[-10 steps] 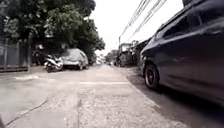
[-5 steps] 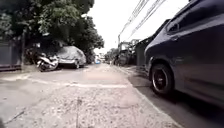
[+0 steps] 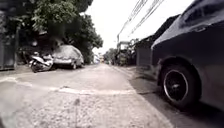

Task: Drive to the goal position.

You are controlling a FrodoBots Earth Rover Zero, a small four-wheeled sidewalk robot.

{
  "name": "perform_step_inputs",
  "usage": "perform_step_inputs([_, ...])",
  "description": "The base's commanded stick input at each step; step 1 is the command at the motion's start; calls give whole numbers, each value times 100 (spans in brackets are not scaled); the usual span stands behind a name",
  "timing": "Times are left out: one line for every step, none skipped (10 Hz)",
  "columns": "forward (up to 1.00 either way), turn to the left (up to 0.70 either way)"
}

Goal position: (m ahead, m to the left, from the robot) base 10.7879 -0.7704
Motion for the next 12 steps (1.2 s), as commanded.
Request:
perform_step_inputs([100, 0])
perform_step_inputs([100, 0])
perform_step_inputs([100, 0])
perform_step_inputs([100, 0])
perform_step_inputs([100, 0])
perform_step_inputs([100, 0])
perform_step_inputs([100, 0])
perform_step_inputs([100, 0])
perform_step_inputs([100, 0])
perform_step_inputs([100, 0])
perform_step_inputs([100, 0])
perform_step_inputs([100, 0])
